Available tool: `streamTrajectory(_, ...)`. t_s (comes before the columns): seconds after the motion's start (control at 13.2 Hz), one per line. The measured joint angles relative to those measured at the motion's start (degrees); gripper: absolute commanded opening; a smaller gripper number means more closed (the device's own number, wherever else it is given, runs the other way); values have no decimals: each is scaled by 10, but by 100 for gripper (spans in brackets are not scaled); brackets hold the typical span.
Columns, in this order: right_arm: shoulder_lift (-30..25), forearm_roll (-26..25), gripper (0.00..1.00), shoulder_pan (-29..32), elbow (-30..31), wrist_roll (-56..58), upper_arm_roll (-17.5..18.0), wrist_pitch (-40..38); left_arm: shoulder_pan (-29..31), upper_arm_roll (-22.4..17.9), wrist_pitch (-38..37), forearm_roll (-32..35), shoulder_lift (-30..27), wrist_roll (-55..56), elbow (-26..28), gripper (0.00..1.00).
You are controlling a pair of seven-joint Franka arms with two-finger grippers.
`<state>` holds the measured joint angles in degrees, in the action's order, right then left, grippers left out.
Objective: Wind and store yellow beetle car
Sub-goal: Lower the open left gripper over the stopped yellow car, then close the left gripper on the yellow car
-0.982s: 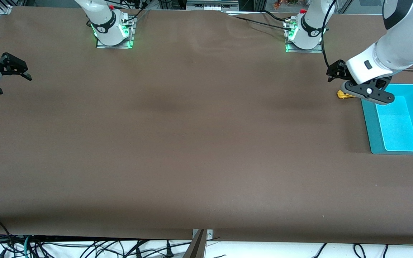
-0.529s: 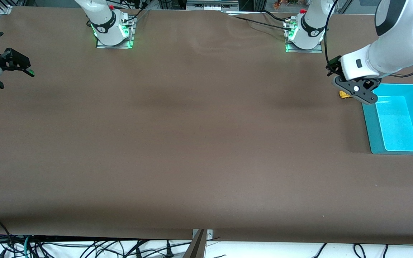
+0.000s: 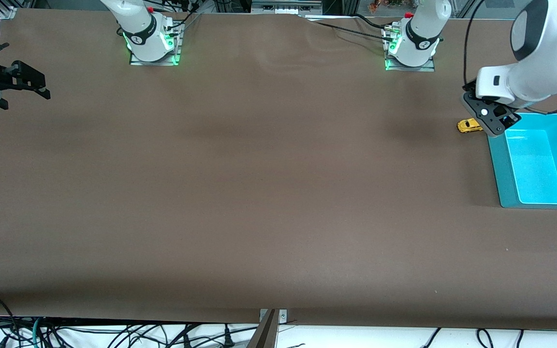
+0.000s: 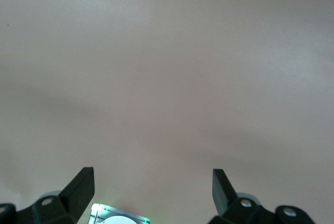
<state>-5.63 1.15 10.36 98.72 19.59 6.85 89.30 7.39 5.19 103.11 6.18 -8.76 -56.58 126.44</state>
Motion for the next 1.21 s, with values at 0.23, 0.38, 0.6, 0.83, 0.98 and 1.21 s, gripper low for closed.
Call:
streamTrajectory(0.23,0,0,100,-1,-3,-7,0,-5,53,-1,50,20,2,-107,69,100)
streamTrajectory(0.38,0,0,100,-1,-4,-12,0,-6,80,-1,93,30,9,-153,103,100)
streamTrajectory(0.6,0,0,100,-1,-5,-32,0,-7,122,0,196,30,31,-244,164,100)
streamTrajectory(0.83,0,0,100,-1,-5,-53,0,-7,169,-1,269,58,83,-299,192,100)
streamTrajectory(0.98,0,0,100,-1,-6,-54,0,-7,186,-1,309,68,115,-308,196,100)
streamTrajectory(1.21,0,0,100,-1,-6,-57,0,-7,209,0,412,103,130,-310,239,100)
